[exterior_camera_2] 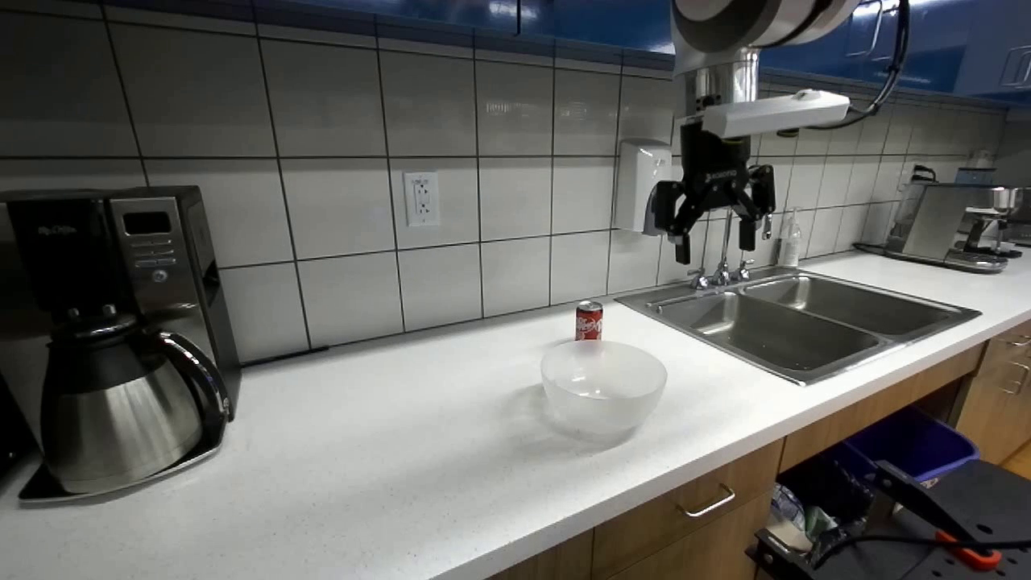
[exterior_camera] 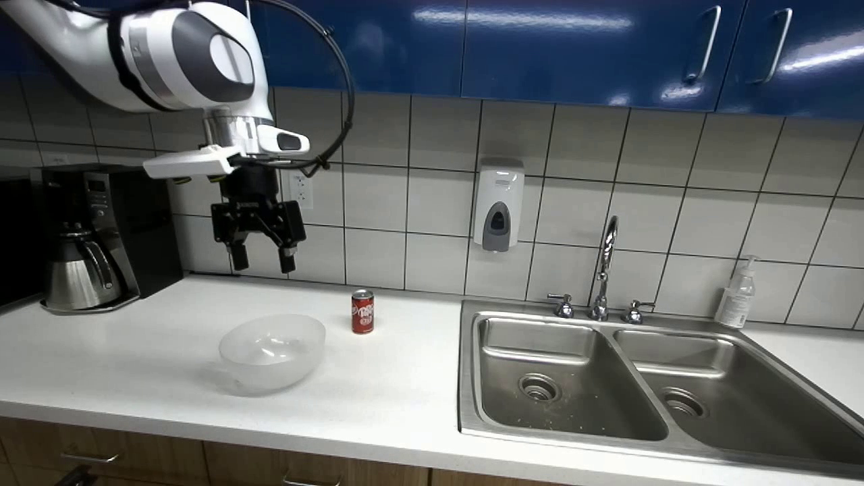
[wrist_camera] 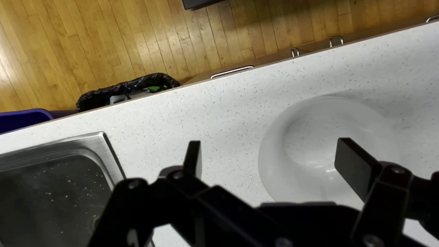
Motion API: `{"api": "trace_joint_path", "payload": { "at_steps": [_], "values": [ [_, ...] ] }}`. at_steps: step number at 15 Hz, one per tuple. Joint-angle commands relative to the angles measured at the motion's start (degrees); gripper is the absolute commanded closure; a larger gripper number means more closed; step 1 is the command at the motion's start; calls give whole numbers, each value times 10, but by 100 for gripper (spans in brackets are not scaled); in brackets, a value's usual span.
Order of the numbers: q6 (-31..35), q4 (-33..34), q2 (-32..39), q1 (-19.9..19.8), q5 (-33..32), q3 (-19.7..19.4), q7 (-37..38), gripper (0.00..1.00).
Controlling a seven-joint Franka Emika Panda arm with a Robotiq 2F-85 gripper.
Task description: Place the soda can into the bowl
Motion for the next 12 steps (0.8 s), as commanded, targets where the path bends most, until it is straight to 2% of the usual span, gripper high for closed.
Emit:
{"api": "trace_joint_path", "payload": {
  "at_steps": [1,7,12],
  "values": [
    [60,26,73,-16,-11,-20,-1,0],
    [140,75,185,-16,9,-54,-41,0],
    [181,149,283,-17,27,-66,-68,0]
  ]
}}
